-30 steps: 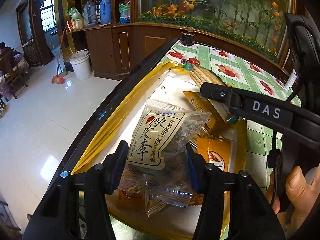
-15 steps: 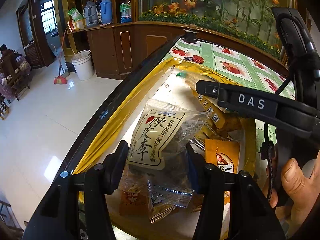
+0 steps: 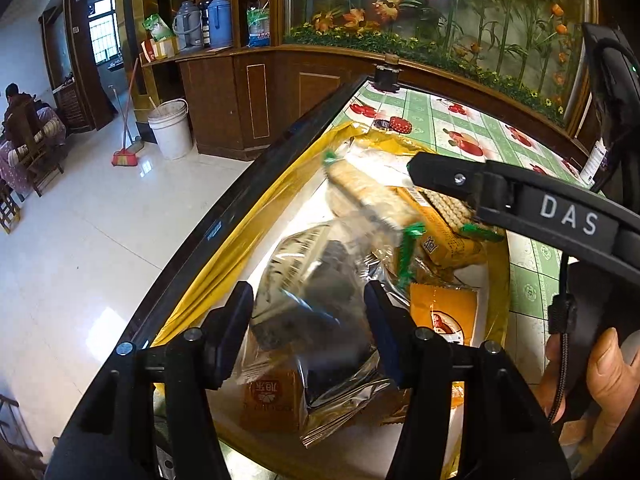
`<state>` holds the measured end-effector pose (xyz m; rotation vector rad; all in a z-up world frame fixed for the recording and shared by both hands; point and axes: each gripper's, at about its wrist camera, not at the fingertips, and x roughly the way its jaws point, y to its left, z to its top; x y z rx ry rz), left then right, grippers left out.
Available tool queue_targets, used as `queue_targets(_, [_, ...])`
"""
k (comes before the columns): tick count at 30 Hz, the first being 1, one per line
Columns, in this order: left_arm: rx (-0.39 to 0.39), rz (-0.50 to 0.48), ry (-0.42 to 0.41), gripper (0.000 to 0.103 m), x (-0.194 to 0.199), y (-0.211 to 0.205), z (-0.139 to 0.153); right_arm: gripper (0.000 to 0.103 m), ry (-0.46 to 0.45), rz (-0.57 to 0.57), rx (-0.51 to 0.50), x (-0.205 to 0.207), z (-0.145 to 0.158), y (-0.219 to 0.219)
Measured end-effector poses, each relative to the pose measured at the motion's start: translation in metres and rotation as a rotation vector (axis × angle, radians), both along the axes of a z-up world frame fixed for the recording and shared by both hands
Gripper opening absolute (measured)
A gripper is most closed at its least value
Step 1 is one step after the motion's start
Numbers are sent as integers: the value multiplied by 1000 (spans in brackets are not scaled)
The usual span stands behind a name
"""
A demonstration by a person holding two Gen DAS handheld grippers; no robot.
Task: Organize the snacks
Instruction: 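Carry both packs over the tray and open both tools inside, then move both tools back toward the small milk-candy packs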
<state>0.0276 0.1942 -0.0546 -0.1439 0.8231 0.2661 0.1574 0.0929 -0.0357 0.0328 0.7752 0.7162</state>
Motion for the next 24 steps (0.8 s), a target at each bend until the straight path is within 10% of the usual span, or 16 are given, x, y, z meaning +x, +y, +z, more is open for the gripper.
queue_targets(24, [92,0,-85,83,-17,-32,33,84,-11,-135,62,-39,15,-86])
